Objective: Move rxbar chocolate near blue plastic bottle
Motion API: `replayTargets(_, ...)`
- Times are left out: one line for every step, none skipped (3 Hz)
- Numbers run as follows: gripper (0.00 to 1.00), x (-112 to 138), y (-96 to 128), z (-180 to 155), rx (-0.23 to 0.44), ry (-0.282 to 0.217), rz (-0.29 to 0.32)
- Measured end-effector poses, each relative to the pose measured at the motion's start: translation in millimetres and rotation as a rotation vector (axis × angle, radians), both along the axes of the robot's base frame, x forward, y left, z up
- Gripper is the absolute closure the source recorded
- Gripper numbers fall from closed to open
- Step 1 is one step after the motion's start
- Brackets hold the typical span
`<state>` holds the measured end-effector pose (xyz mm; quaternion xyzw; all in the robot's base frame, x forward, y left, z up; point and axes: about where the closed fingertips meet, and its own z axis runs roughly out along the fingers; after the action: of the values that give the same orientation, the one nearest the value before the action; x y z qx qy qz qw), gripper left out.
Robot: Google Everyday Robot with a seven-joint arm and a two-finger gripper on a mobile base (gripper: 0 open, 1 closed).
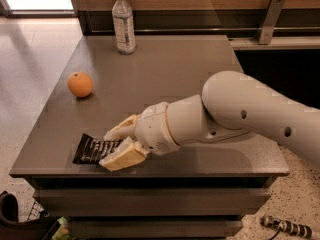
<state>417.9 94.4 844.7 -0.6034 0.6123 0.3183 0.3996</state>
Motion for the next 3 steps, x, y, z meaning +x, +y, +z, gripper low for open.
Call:
replayTargets(1.00, 3.9, -20.3, 96.0, -0.153, -0.128, -0.052)
replayTargets(1.00, 13.4, -30.9, 132.2, -0.204, -0.171, -0.079)
replayTargets(1.00, 42.0, -44.2, 149.0, -0.191, -0.183, -0.121)
